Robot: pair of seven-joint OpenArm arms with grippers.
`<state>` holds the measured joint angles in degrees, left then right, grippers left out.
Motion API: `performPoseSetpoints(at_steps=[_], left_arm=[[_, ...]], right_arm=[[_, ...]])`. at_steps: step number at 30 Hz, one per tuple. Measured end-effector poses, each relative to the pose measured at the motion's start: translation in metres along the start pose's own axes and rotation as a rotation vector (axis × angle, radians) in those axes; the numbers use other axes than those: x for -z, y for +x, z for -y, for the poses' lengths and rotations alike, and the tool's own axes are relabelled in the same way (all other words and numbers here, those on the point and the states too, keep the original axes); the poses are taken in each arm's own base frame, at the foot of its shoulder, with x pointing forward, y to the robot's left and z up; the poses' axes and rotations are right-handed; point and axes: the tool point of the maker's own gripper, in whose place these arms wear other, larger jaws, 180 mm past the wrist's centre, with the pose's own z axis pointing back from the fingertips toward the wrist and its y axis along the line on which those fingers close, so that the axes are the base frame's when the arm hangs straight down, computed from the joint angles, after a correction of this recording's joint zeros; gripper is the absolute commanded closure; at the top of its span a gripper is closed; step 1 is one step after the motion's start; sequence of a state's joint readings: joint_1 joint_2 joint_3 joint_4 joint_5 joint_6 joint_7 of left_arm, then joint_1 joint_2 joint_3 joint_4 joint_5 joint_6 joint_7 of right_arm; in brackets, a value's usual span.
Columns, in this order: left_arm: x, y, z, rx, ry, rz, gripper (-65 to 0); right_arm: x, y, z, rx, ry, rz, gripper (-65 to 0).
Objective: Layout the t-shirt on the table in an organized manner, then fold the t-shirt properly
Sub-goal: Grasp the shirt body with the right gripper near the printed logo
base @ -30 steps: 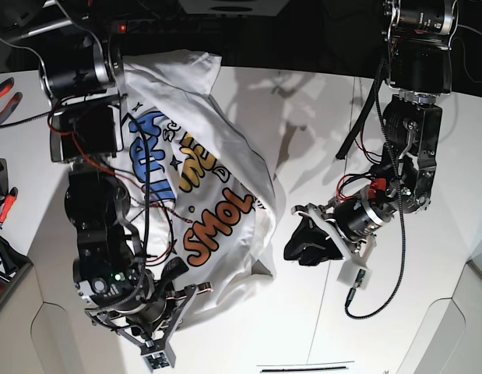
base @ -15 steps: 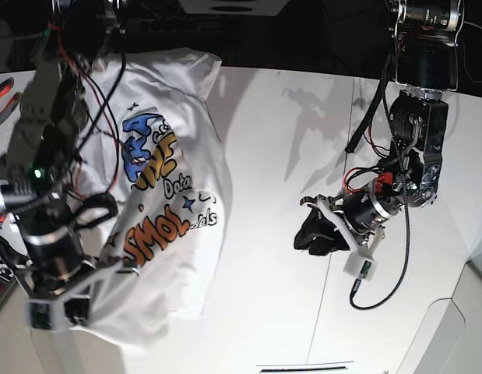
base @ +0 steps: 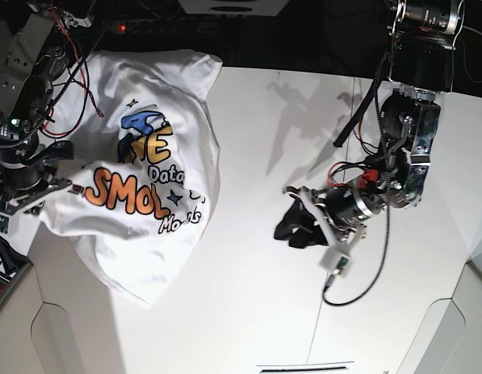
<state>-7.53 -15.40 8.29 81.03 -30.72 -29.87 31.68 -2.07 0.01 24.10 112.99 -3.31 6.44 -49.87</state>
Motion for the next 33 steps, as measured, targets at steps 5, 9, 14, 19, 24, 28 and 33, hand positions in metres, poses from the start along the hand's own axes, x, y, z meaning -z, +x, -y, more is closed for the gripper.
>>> performPoseSetpoints(at_steps=[5,9,14,19,24,28,33], left_arm=[[0.026,0.034,0.016,0.128,0.007,0.002,-15.6],[0.057,0.066,0.038,0.192,-0.014,0.019,-14.9],[0.108,0.047,0.048,0.212,-0.003,-0.1,-15.1],[0.14,0.036,0.051,0.172,-0.018,-0.168,-24.5],[0.146,0.038,0.056,0.153,-0.028,-0.149,-24.6],[0.147,0.051,0.043,0.136,0.042,-0.078,-24.6],[0.149,0.064,0.036,0.157,0.113,-0.018,-24.5]], right_arm=[[0.007,-0.034,-0.009,-0.029,0.05,-0.144,0.0],[0.005,-0.039,-0.009,-0.044,0.056,-0.179,0.0],[-0.001,-0.026,-0.014,-0.063,0.069,-0.135,-3.1],[-0.025,0.013,-0.014,-0.119,0.071,-0.003,-22.5],[-0.068,0.08,-0.014,-0.123,0.054,0.287,-22.2],[-0.059,0.071,-0.044,-0.062,0.181,0.269,-7.1],[0.0,-0.003,-0.089,-0.115,0.281,-0.008,0.0]])
